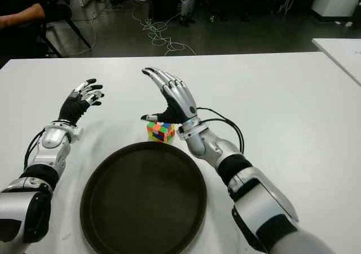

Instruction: Pick up the Rubik's Cube and put it in the plate

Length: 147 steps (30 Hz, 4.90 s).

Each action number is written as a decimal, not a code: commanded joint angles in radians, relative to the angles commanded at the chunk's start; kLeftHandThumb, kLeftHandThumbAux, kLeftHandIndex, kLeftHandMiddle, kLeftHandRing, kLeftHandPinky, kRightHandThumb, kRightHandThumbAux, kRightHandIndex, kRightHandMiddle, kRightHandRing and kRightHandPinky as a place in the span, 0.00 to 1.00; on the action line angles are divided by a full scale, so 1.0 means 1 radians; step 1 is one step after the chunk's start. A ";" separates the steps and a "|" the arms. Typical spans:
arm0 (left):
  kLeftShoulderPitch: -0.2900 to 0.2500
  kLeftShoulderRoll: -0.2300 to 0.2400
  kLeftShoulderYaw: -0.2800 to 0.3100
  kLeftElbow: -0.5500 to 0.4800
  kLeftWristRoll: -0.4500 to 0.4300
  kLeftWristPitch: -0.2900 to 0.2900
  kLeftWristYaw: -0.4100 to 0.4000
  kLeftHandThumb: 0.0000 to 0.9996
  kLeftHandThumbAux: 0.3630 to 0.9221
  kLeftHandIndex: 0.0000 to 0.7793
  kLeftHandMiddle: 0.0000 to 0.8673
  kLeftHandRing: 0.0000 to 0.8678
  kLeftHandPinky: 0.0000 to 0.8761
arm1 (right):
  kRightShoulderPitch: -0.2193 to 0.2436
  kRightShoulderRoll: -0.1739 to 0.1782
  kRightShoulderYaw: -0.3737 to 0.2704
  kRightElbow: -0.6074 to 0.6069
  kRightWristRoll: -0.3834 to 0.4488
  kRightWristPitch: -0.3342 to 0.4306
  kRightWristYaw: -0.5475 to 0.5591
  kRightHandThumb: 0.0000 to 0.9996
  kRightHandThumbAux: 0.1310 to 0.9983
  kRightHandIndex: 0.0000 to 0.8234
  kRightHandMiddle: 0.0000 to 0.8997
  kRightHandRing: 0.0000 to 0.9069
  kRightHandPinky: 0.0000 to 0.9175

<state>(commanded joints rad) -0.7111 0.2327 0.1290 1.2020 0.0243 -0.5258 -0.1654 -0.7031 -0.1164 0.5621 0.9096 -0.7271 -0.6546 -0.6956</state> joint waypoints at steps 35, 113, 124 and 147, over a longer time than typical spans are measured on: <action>0.001 -0.002 0.004 0.002 -0.005 -0.007 0.005 0.14 0.38 0.18 0.26 0.30 0.35 | 0.025 -0.007 0.026 -0.066 -0.029 0.203 0.308 0.00 0.73 0.16 0.17 0.19 0.21; 0.000 -0.001 0.000 0.000 -0.007 -0.008 -0.005 0.16 0.40 0.18 0.25 0.30 0.36 | 0.084 0.007 0.008 -0.310 -0.071 0.682 0.440 0.00 0.77 0.14 0.14 0.17 0.19; 0.000 0.000 -0.003 0.000 -0.003 -0.011 0.003 0.16 0.39 0.18 0.26 0.31 0.37 | 0.074 0.014 0.001 -0.276 -0.059 0.669 0.437 0.00 0.76 0.14 0.15 0.17 0.19; 0.002 -0.003 0.000 0.000 -0.006 -0.014 0.007 0.16 0.42 0.17 0.25 0.30 0.36 | 0.054 0.023 0.019 -0.176 -0.024 0.559 0.536 0.00 0.75 0.11 0.12 0.13 0.14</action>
<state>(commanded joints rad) -0.7088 0.2295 0.1294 1.2015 0.0179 -0.5393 -0.1589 -0.6493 -0.0934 0.5810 0.7333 -0.7508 -0.0952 -0.1599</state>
